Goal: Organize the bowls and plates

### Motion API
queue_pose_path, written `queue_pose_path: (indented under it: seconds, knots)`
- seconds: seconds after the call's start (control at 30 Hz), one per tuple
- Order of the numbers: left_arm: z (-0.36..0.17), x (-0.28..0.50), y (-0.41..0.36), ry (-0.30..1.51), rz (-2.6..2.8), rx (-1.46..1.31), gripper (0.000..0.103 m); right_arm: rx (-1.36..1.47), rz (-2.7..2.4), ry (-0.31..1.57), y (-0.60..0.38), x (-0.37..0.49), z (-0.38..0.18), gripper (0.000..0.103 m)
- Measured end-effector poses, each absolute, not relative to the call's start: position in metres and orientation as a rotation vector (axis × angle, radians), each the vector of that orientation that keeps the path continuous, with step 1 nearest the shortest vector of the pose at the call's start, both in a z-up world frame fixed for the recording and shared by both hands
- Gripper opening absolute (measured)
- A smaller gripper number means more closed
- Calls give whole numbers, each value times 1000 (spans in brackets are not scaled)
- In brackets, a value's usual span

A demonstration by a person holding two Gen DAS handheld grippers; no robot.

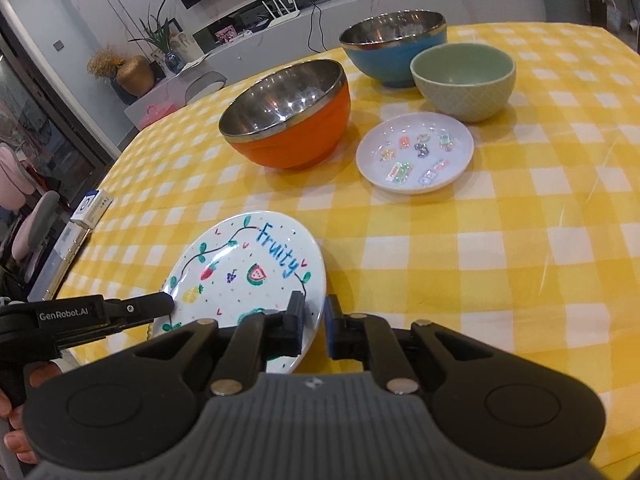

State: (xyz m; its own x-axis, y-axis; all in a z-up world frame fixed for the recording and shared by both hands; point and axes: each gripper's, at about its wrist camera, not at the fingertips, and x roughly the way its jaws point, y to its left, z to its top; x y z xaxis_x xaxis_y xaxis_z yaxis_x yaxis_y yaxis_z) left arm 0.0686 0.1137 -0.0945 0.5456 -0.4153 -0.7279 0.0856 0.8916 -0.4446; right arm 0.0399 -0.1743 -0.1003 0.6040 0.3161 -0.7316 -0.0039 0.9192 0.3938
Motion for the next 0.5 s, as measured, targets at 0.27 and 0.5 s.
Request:
queue_pose_path:
  seconds: [0.27, 0.5]
  knots:
    - [-93, 66, 110, 927, -289, -341, 9, 357, 179, 891, -176, 38, -100, 16]
    - [-85, 63, 113, 894, -276, -329, 1, 380, 197, 887, -173, 38, -102, 7]
